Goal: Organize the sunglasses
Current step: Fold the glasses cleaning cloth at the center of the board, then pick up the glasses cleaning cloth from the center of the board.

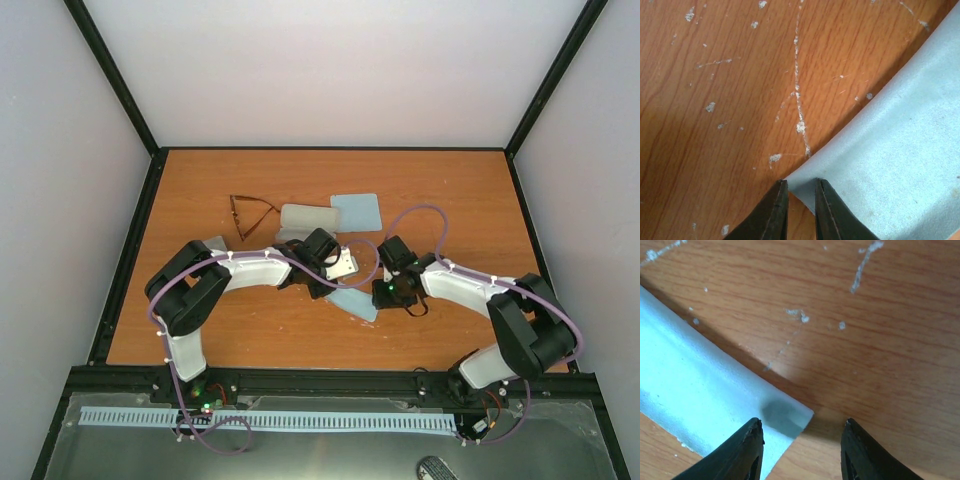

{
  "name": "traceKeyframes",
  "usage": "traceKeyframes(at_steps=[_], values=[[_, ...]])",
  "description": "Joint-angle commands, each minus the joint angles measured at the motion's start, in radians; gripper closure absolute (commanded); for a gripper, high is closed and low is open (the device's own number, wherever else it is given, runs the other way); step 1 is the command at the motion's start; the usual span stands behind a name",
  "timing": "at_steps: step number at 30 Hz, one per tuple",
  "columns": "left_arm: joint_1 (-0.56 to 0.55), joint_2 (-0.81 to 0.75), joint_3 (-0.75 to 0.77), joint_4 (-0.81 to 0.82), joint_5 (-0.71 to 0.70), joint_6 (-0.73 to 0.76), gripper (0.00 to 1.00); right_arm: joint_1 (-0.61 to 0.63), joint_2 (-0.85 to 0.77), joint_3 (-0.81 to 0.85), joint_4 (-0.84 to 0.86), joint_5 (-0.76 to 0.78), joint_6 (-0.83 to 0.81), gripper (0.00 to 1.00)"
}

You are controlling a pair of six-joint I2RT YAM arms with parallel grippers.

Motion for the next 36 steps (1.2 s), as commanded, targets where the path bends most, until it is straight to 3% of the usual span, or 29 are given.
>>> traceKeyframes(at_steps=[1,5,9,11,19,22,26,36], values=[[-0.003,-0.033,0.009,0.022,0.001,-0.013,0.84,-0.001,0.051,-0.014,0.053,-0.002,0.012,0.58],[-0.003,-0.033,0.010,0.022,0.000,-0.013,0.84,-0.001,0.091,-0.014,0.069,-0.027,0.008,0.66],[-0.003,-0.039,0.012,0.023,-0.005,-0.016,0.82,-0.001,0.108,-0.017,0.062,-0.050,0.003,0.89],[-0.004,-0.045,0.009,0.029,-0.011,-0.018,0.67,-0.001,0.100,-0.024,0.057,-0.048,0.002,0.96],[0.028,-0.085,0.006,0.047,0.003,-0.032,0.38,-0.001,0.083,-0.015,0.033,-0.017,-0.009,0.97],[0.069,-0.086,0.024,0.038,0.061,-0.037,0.41,-0.002,0.094,-0.002,0.030,-0.017,-0.013,0.97],[0.085,-0.036,0.050,0.008,0.104,-0.013,0.59,-0.002,0.098,0.010,0.027,-0.020,-0.018,0.97],[0.089,-0.010,0.072,-0.053,0.316,0.027,0.57,-0.001,0.081,0.010,0.018,-0.011,-0.016,0.97]])
